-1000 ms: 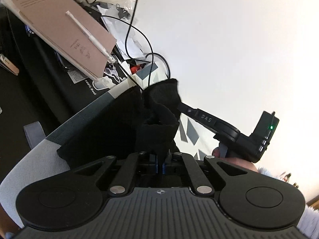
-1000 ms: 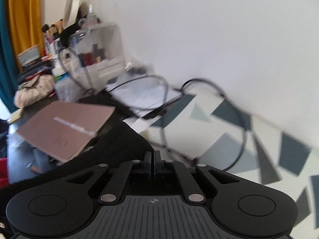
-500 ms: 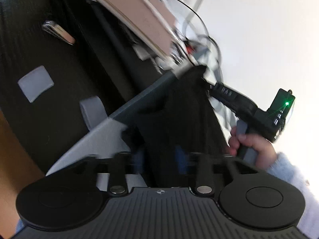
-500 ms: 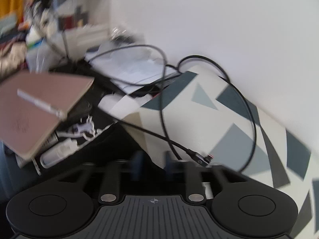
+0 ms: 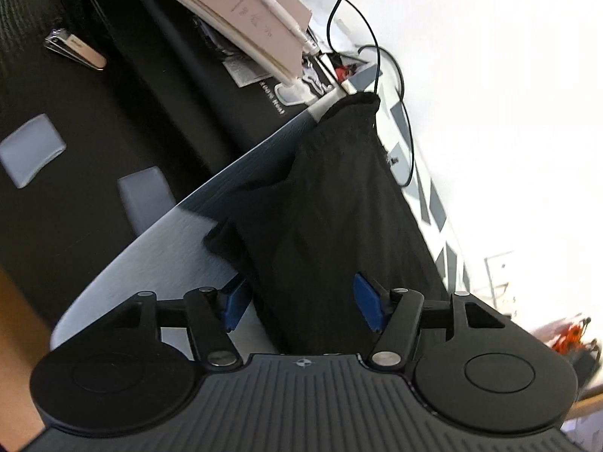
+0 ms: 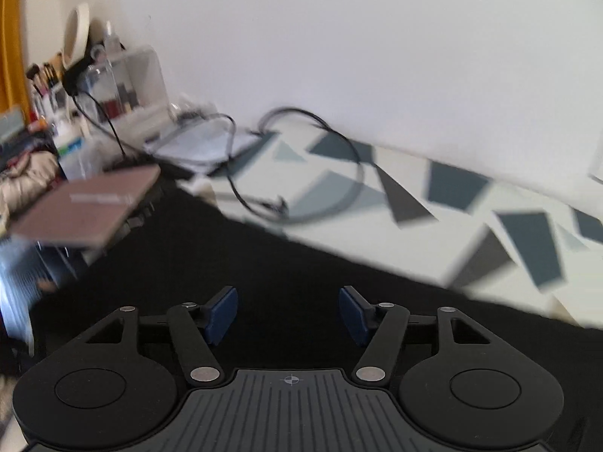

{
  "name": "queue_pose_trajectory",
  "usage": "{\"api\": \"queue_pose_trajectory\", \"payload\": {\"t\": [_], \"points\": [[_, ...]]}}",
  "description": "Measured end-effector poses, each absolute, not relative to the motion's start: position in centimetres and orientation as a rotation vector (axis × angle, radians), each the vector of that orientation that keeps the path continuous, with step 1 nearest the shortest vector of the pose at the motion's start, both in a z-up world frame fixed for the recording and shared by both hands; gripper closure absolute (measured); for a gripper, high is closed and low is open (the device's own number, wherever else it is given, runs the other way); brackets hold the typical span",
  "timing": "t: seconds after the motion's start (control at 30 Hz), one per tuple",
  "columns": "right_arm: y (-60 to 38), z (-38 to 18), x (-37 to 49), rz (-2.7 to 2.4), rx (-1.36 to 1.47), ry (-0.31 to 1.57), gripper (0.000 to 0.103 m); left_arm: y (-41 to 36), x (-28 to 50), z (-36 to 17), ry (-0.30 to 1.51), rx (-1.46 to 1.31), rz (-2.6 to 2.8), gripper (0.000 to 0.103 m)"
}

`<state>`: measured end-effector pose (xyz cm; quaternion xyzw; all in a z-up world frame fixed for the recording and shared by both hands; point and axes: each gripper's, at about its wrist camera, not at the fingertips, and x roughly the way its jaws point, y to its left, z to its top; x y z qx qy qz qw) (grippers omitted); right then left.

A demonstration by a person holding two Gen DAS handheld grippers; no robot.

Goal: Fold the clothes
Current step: 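Close the left tool on the folded trousers while the right tool withdraws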

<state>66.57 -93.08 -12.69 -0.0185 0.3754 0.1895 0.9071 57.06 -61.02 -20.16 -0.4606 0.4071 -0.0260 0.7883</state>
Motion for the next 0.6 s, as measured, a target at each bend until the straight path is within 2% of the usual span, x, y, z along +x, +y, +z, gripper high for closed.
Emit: {"api": "queue_pose_trajectory", "payload": {"t": [0.1,0.13,0.17,0.2,0.3,0.6], "points": [[-96.3,-13.0,64.1,0.273,0.006,0.791,0.046,-61.1,57.6,-20.4,0.853,-1.032,-0.029,0.044],[-97.5,-12.9,63.6,0.234,0.022,0.795,0.046,-61.2,57.6,-20.4,0.85,-1.04,-0.015,0.056],[-98.6,-13.0,63.2,0.197,0.038,0.799,0.045,-61.2,57.7,-20.5,0.847,-1.047,-0.001,0.082],[-99.7,-13.0,62.7,0.164,0.056,0.804,0.044,-61.2,57.8,-20.5,0.849,-1.047,0.015,0.089],[-102.8,-12.8,61.1,0.088,0.086,0.803,0.043,-60.9,57.3,-20.2,0.809,-1.081,0.015,0.091],[-110.0,-12.0,53.2,-0.164,0.147,0.707,0.042,-61.8,57.0,-14.5,0.7,-0.86,-0.087,0.092]]}}
